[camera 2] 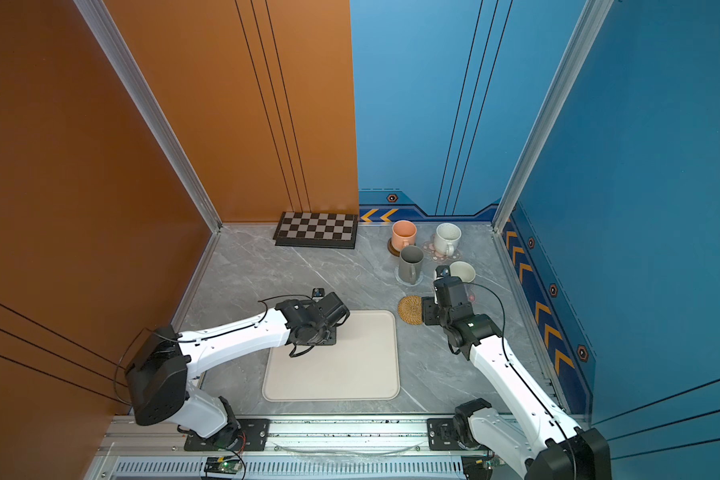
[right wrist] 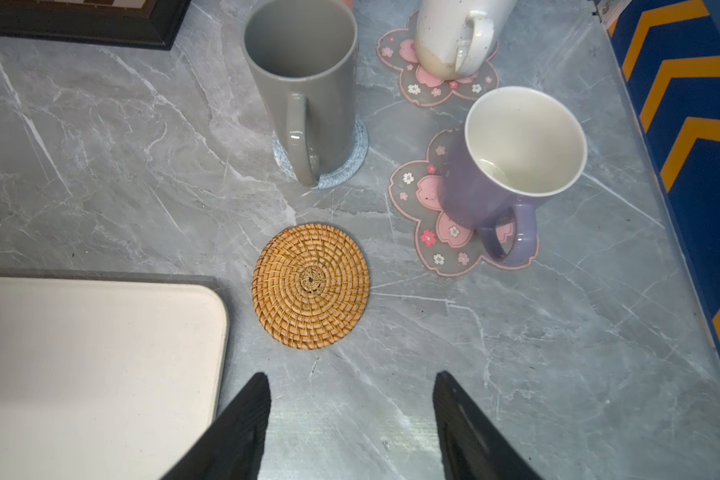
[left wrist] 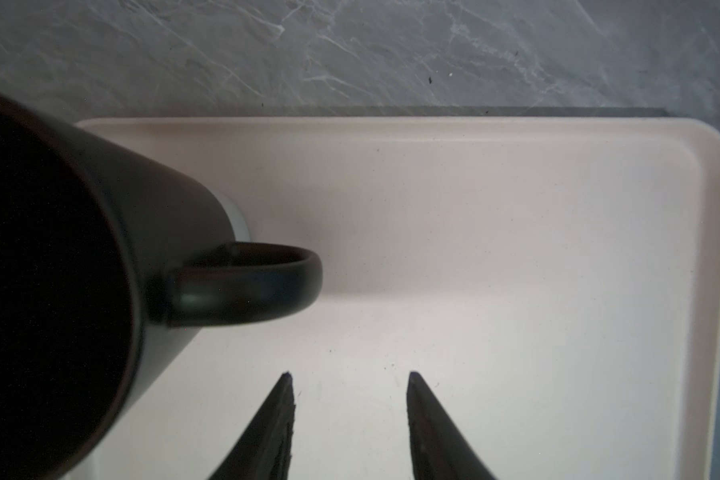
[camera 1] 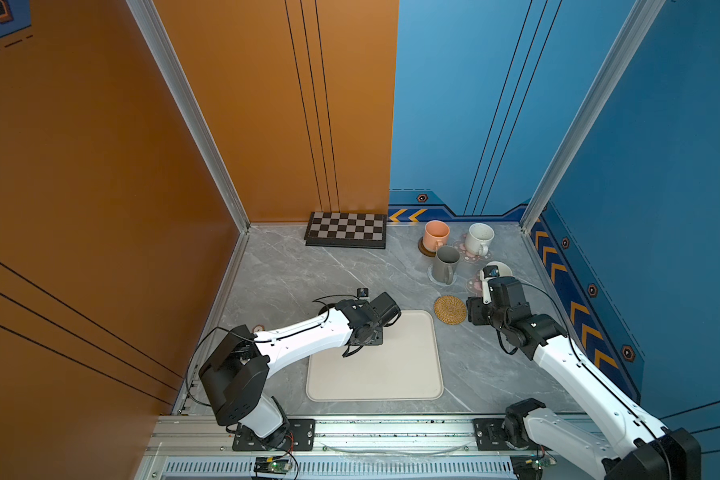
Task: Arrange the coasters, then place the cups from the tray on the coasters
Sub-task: 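Draw the right gripper back over the rattan coaster while left gripper lowers onto black mug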
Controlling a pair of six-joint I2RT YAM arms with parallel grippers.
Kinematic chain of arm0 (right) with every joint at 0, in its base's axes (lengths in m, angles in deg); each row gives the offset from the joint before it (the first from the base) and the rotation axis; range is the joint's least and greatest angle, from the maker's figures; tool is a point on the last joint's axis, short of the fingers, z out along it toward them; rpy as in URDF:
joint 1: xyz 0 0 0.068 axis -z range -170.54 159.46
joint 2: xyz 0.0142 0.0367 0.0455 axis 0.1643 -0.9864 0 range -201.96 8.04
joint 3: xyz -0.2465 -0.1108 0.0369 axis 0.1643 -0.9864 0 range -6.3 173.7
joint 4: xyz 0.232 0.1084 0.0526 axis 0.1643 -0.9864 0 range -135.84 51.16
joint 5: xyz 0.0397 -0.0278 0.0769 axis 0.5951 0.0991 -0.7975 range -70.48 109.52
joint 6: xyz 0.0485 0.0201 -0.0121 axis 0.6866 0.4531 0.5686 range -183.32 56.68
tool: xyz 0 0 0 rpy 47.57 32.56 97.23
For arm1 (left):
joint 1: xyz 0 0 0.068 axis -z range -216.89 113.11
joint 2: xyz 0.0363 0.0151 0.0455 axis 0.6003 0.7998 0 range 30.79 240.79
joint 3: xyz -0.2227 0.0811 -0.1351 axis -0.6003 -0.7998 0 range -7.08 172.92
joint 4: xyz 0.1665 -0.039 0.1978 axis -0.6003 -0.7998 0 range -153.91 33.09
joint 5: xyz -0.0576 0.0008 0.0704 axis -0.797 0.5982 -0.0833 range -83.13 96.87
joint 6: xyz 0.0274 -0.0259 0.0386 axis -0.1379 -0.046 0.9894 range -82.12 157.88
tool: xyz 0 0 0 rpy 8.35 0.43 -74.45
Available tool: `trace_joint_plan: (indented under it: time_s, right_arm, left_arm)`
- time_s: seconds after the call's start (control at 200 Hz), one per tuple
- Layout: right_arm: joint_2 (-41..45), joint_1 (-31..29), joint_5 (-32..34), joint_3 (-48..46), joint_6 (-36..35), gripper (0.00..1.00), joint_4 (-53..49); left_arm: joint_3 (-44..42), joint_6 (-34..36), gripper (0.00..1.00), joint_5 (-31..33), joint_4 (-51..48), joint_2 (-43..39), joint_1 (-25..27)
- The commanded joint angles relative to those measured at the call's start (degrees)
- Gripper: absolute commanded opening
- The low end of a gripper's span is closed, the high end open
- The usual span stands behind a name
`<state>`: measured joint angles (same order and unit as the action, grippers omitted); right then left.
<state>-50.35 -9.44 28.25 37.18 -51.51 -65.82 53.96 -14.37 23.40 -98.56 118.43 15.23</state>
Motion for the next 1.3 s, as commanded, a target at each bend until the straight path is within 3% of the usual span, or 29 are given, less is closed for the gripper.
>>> trace_joint_plan:
  time_s: [0.0, 0.185, 0.395, 0.556, 0.866, 1.296]
  right_arm:
    - [-1.31, -1.89, 2.54, 0.02, 1.86, 0.65, 0.88]
    - [-2.68, -4.88, 4.69, 0.85, 1.63, 0.64, 0.82]
    - [-3.29, -6.24, 6.24, 1.99, 1.53, 0.64, 0.18]
    - [-3.22, -6.41, 6.46, 1.34, 1.49, 0.65, 0.11]
    - [-3.64, -6.42, 6.54, 1.32, -0.33, 0.65, -0.44]
    - [-6.10, -7.11, 6.18, 1.34, -0.89, 0.64, -0.79]
  left_arm:
    - [-1.62, -2.24, 0.45, 1.74, -2.55, -3.71, 0.44]
    - [-4.05, -3.11, 0.45, 3.35, -2.82, -6.51, 0.54]
    - [5.47, 0.38, 0.45, 4.77, -2.69, -2.14, 1.14]
    - [9.82, 3.03, 0.46, 5.58, -2.80, 3.00, -1.19]
    - [11.40, 3.71, 0.46, 6.39, -2.76, 9.44, -4.14]
    - [12.41, 4.06, 0.45, 7.65, -2.82, 8.87, -4.20]
